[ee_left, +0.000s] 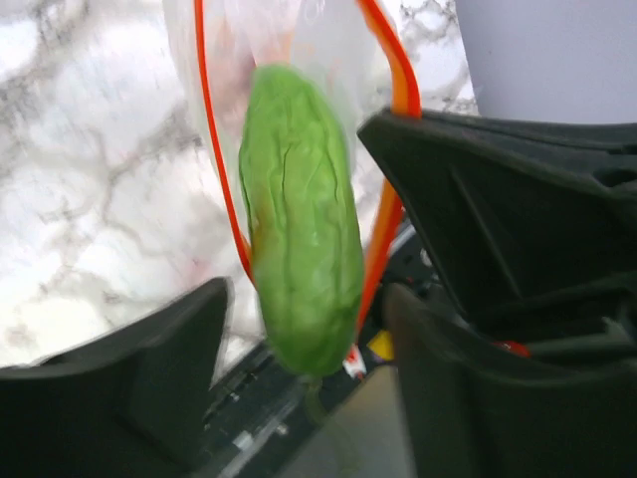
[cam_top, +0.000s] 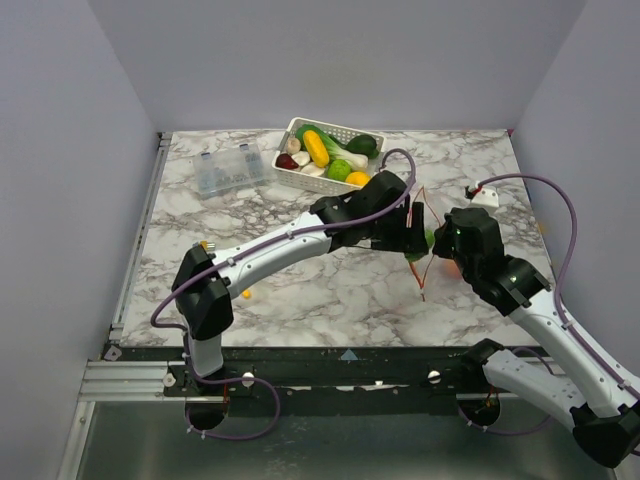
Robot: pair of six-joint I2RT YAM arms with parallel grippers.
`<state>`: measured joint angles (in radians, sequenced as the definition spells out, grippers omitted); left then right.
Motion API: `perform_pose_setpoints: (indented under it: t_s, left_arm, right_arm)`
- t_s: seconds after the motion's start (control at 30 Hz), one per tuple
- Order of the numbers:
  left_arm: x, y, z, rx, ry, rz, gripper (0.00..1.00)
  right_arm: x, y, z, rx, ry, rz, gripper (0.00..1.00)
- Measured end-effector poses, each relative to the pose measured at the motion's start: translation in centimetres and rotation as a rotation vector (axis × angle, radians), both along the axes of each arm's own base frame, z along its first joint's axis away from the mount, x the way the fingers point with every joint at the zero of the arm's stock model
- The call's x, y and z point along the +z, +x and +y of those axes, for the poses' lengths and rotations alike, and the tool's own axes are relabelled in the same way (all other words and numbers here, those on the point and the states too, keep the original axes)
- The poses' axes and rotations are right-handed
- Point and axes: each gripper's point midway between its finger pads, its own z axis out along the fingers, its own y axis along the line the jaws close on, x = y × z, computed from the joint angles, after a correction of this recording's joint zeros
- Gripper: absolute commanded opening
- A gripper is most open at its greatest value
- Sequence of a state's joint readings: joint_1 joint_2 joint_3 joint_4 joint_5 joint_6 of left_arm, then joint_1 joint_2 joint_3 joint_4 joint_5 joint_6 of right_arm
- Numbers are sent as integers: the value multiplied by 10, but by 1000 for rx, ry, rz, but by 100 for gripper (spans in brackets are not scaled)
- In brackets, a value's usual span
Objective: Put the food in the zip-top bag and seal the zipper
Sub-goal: Place the fake vegetable in the zipper food storage bag, then move the bin to the center of the board.
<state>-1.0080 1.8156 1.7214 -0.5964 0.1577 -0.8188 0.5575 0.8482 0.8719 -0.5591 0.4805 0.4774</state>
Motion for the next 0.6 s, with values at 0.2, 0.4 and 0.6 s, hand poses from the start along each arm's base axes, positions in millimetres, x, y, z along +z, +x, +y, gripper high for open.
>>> perform_pose_setpoints:
  t_s: [0.2,0.4,0.6]
  left_arm:
    - [-11,16,-2,47,-49,12,99]
    - [-6,9,24,61,-82,-11,94]
    - [6,13,94,150,-158,-49,94]
  right_arm:
    - [0,0,0,0,0,1,1]
    - [0,0,0,0,0,1,1]
    - [-1,0,0,1,-1,3,1]
